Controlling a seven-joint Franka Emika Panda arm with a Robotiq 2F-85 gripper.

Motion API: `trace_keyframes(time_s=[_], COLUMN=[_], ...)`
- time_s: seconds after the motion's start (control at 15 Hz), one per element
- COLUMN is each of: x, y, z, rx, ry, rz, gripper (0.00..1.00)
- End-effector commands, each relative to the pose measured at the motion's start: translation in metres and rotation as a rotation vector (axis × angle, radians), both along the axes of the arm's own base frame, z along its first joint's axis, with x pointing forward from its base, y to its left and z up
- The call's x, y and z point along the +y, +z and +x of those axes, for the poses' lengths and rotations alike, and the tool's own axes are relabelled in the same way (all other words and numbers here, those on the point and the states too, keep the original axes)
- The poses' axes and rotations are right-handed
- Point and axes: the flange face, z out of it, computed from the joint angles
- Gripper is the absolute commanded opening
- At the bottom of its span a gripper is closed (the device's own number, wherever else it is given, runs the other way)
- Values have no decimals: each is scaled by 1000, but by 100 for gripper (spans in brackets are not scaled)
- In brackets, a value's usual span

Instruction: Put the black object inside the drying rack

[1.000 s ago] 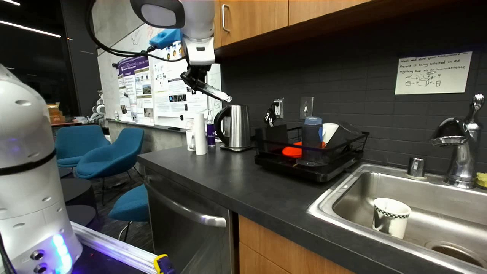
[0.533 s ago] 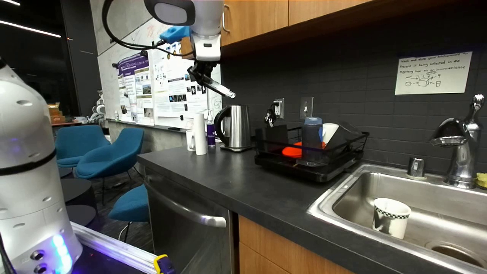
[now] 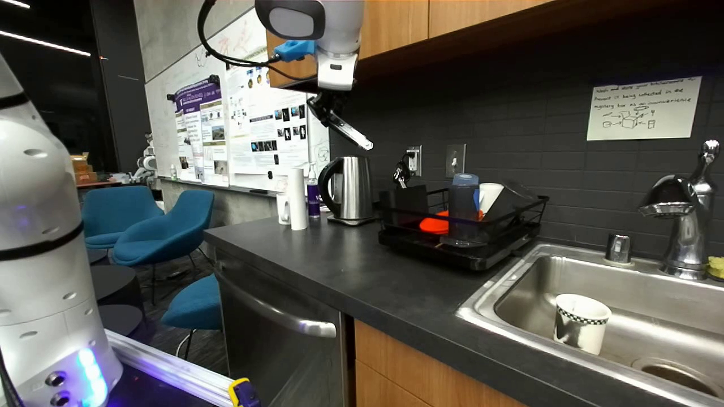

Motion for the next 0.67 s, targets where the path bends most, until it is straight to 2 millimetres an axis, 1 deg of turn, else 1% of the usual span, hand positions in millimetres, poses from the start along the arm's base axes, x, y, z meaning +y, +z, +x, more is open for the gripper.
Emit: trace_keyframes(time_s=[0.0, 0.13, 0.6], x=[-26, -36, -54], y=[3, -3, -24], z=[11, 16, 25], rx=[34, 56, 107], ry=[-49, -69, -66], rz=[48, 71, 142], gripper=[18, 18, 18])
